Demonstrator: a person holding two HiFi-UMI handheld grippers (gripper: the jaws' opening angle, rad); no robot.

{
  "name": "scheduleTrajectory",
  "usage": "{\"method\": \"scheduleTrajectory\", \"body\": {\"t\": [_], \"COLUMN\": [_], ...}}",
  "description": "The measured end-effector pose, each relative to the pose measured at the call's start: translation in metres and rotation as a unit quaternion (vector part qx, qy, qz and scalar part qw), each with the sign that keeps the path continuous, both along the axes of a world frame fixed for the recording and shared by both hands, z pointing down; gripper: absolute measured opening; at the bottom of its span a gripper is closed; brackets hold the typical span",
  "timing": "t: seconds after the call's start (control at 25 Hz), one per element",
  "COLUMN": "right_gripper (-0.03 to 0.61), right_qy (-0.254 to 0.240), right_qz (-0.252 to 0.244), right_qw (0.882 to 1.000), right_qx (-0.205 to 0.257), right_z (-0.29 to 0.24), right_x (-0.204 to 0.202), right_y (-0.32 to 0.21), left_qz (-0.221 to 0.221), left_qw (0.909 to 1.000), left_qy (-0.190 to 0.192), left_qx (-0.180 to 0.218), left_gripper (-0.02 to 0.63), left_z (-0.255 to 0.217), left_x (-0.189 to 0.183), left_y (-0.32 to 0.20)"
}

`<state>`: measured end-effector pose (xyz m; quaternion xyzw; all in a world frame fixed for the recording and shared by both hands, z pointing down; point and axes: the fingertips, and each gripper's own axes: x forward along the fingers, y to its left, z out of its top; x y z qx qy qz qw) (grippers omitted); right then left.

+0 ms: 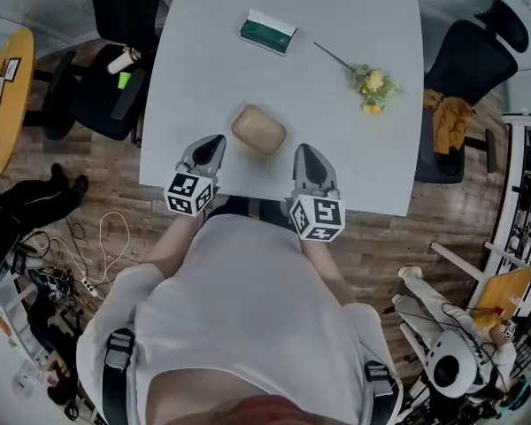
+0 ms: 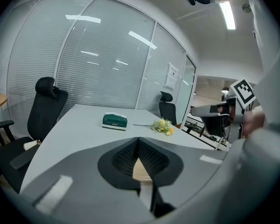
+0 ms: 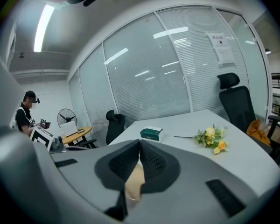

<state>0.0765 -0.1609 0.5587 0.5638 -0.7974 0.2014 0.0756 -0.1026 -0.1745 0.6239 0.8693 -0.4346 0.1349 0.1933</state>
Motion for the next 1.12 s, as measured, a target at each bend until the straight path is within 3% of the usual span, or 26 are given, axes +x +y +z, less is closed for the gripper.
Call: {"method": "scheduleTrajectory", "body": {"t": [0.64, 0.76, 1.12], "right_gripper": [0.009, 0.009, 0.009], "right_qy": [-0.002, -0.002, -0.002], "right_qz": [0.005, 0.006, 0.005], "right_qw": [1.000, 1.000, 1.000], "right_qx": [0.000, -0.001, -0.002], "right_z": [-0.001, -0.001, 0.000], "right_x": [0.000, 0.000, 0.001], "right_y": [-0.003, -0.004, -0.010], "left_qz": [0.029, 0.034, 0.045], "left_qw": [0.9982, 0.9974, 0.9934], "left_qy": [-0.043, -0.050, -0.078], "left_qx": [-0.030, -0.038, -0.072], "left_gripper": [0.014, 0.078, 0.095], "left_z": [0.035, 0.042, 0.071], "left_x": [0.006, 0.007, 0.005], "left_y": [-0.009, -0.013, -0.023]}}
